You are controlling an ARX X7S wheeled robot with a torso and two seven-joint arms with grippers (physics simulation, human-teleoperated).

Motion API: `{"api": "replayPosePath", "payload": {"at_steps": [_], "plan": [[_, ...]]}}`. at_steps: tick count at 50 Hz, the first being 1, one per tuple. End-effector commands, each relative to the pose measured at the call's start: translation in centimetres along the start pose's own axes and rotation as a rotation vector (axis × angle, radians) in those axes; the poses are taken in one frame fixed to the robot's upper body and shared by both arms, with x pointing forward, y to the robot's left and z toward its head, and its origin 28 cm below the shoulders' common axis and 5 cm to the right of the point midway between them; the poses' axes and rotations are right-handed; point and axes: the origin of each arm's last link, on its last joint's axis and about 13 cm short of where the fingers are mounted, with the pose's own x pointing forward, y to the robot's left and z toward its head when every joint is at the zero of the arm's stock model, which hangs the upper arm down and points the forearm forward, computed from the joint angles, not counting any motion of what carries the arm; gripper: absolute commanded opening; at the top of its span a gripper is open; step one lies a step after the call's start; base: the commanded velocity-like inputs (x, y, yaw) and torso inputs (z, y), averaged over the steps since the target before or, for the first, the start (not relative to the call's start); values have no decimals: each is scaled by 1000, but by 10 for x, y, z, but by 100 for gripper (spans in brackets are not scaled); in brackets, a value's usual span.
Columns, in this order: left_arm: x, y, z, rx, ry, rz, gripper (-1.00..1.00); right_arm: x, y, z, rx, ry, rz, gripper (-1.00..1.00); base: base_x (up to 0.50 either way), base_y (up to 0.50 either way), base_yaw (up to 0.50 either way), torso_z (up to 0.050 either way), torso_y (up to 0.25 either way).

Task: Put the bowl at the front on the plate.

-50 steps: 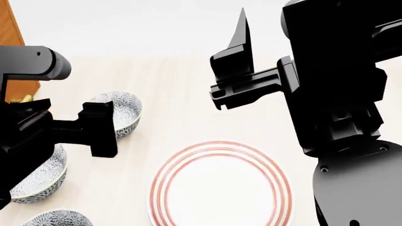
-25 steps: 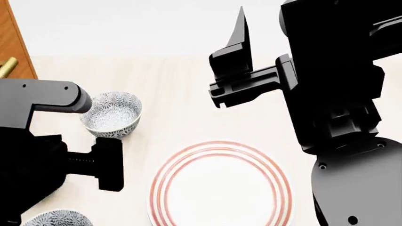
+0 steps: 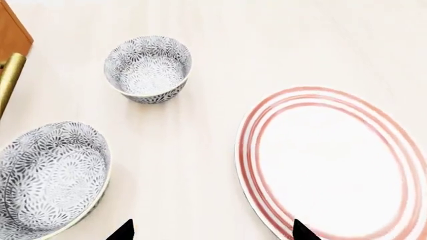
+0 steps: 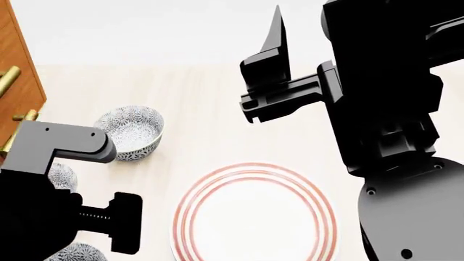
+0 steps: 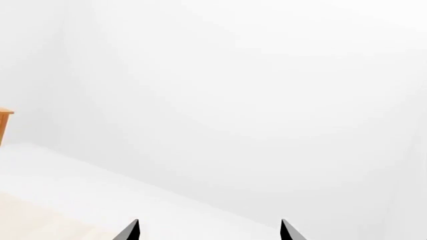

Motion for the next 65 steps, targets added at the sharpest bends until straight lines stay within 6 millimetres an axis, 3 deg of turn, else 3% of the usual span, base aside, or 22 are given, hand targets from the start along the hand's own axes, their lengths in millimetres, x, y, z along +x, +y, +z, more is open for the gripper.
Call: {"api": "replayPosePath", "payload": {"at_steps": [1,27,65], "plan": [[5,3,-10,17,59,20,100,0,0,0,-3,-3,-2,100,0,0,0,0,0],[10,1,-45,46,207,12,100,3,0,-2,-2,-10,3,100,0,0,0,0,0],[15,2,-74,72,309,15,100,2,0,-3,0,-12,-1,100,0,0,0,0,0]]}}
